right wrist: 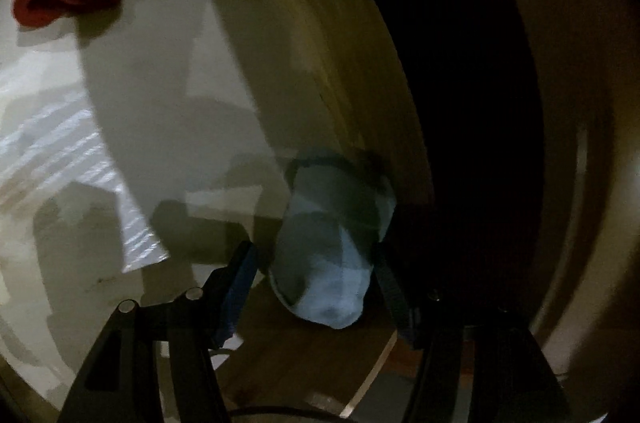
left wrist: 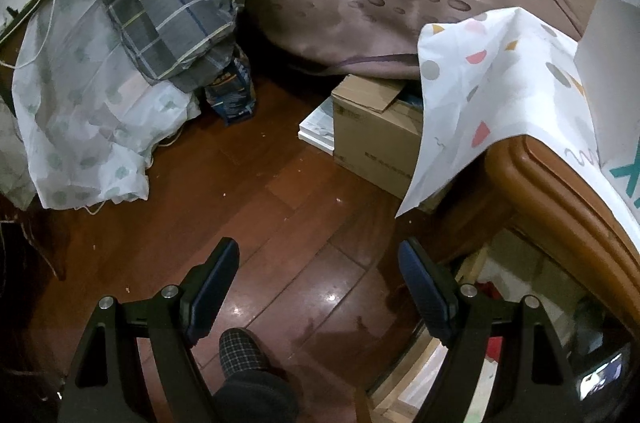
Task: Take underwear out of drawer
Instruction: 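Close the right tool on the light blue sock, then lift the light blue sock out of the drawer with the right tool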
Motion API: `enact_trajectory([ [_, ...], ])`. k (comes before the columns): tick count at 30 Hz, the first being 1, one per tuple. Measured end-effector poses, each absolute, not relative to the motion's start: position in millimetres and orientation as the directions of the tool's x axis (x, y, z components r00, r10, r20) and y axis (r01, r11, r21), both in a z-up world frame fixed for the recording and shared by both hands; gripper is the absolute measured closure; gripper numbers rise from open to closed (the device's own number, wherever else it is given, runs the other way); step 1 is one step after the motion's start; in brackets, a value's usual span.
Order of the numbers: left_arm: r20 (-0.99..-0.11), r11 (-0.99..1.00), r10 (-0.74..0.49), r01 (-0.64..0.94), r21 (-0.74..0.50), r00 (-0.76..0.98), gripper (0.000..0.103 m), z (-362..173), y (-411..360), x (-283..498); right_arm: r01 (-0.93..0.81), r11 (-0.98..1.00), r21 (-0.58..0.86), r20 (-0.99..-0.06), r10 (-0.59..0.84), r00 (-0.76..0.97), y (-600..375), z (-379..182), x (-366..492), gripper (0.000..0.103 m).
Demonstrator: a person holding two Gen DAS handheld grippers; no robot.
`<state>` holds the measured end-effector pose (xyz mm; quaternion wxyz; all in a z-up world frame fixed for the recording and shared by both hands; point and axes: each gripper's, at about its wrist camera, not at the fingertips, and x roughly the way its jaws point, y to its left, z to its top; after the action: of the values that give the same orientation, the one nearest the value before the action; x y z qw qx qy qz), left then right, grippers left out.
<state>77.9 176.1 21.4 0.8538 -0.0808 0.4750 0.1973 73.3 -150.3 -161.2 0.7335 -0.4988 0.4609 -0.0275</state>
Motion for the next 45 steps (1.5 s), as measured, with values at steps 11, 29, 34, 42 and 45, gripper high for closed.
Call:
enact_trajectory([
  [11,-0.847,0.915,0.252,-0.401,0.049,0.469,0.023,20,175,77,-0.459,0.687,-0.563,-0.809,-0.348,0.473,-159,-133,61,0.065],
  [29,-0.85,0.923,0.245,-0.382,0.056,0.466,0.024,19,174,76,-0.544,0.795,-0.268,-0.942,-0.096,0.323,-171,-122,57,0.038],
  [34,-0.851,0.924,0.243,-0.377,0.058,0.465,0.023,22,171,78,-0.555,0.783,-0.282,-0.943,-0.121,0.309,-163,-136,68,0.037],
  [42,-0.856,0.928,0.239,-0.366,0.063,0.458,0.023,18,167,82,-0.579,0.762,-0.289,-0.947,-0.136,0.292,-161,-148,82,0.037],
  [45,-0.856,0.93,0.236,-0.363,0.06,0.461,0.023,18,166,81,-0.581,0.768,-0.268,-0.952,-0.119,0.282,-166,-149,81,0.037],
])
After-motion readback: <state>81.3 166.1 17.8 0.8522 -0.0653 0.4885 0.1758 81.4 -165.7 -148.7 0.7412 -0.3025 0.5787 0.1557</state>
